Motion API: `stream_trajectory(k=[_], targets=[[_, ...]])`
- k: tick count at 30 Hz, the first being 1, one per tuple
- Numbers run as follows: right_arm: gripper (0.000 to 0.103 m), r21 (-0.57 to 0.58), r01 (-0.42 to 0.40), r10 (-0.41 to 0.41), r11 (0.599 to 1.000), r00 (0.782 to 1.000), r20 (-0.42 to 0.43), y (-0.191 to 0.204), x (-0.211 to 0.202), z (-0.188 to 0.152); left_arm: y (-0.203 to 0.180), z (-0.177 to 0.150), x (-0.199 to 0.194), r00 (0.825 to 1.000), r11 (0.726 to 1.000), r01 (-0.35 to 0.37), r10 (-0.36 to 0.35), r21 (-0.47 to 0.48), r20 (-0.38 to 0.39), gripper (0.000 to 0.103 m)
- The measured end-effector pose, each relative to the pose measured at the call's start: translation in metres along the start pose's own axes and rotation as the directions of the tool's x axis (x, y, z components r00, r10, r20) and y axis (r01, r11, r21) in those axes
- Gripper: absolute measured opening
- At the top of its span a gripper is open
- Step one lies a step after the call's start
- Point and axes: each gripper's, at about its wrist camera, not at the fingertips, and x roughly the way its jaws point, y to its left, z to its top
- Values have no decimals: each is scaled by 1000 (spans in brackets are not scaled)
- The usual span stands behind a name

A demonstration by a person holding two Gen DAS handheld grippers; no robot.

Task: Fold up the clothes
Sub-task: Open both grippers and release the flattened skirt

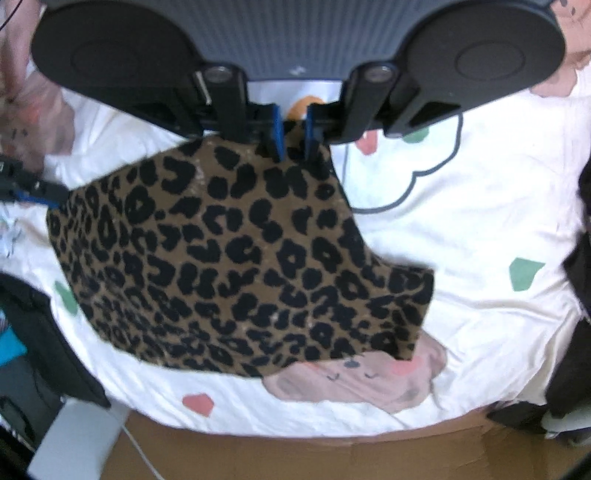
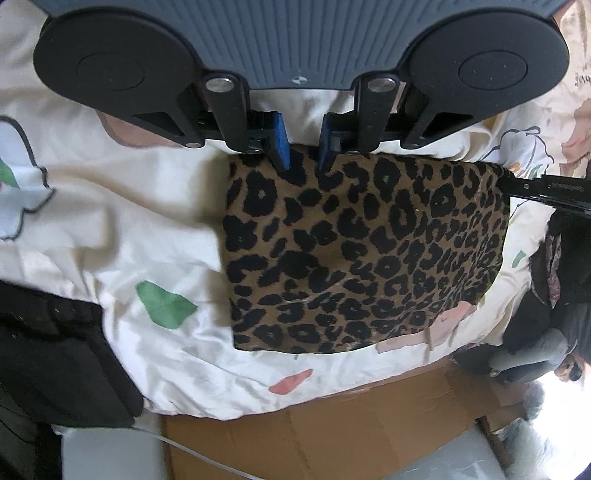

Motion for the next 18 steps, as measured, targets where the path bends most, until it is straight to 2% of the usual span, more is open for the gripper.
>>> stream_trajectory(k=[3, 8, 13, 18], targets=[[30, 41, 2, -2, 999, 1000, 7, -8, -10, -4, 4, -1, -9, 1000, 1000, 13, -12, -22, 25, 19], [33, 212, -89, 82, 973, 996, 38, -34, -15, -11, 7, -3, -15, 998, 998, 27, -24, -50, 49, 30], [35, 420, -193, 184, 887, 981, 64, -60, -3, -14, 8, -8, -12, 998, 995, 57, -54, -85, 40, 32], [39, 528, -249, 233, 812, 968, 97, -71, 6, -21, 7, -7, -7, 998, 995, 64, -62, -77, 32, 36]])
